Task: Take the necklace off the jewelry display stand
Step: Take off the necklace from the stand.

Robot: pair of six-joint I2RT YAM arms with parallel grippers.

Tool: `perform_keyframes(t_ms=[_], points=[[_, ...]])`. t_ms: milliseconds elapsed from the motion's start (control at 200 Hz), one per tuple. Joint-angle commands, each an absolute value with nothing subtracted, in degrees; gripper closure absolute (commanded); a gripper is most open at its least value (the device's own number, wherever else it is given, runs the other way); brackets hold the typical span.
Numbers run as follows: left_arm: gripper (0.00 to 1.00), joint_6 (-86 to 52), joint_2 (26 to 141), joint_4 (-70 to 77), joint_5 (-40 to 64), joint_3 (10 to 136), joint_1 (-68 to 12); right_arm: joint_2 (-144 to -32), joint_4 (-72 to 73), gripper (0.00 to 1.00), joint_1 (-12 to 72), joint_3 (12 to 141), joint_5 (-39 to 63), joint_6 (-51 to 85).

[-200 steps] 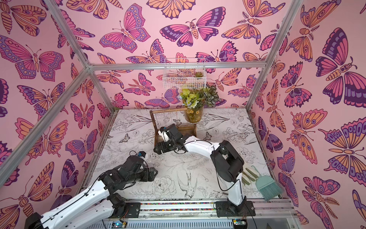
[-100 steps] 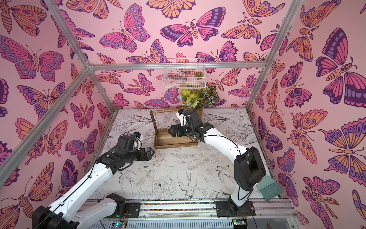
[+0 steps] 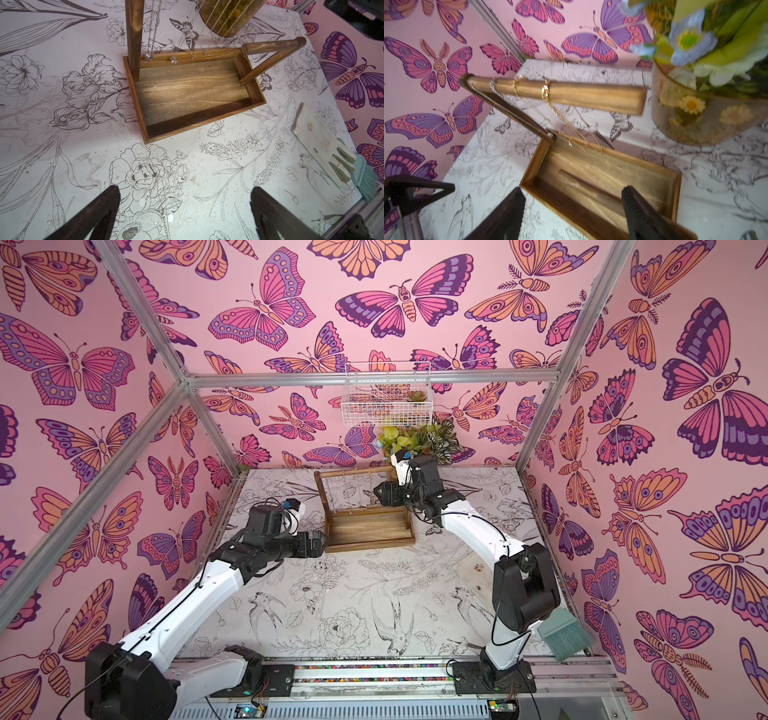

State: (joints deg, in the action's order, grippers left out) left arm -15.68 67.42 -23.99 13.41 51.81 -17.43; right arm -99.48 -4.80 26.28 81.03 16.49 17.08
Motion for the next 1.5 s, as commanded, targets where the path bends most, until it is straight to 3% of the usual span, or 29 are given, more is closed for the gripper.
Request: perform_keyframes(t_ms=[0,325,896,1237,1497], points=[[0.00,-14.3,67.8,-23.2,14.8,52.6,-16.8,-102.5,4.8,0.26,26.4,80.2,15.1,17.3],[0.00,-14.0,67.4,-22.9,15.0,51.1,-16.4,-108.5,10.5,0.38,28.4,84.0,14.3,17.7],[0.00,-14.1,66.3,-22.7,14.5,49.3,-16.0,-109.6,14.9,0.52,30.6,84.1,7.4,17.4],[0.00,-14.6,65.7,-22.4,14.4,48.4,-15.7,-110.8,15.0,0.62,30.6,85.5,9.3,18.1],[0.00,-14.8,65.1,-22.4,14.4,47.8,-15.5,-110.8,15.6,0.77,30.8,85.6,8.6,18.5]])
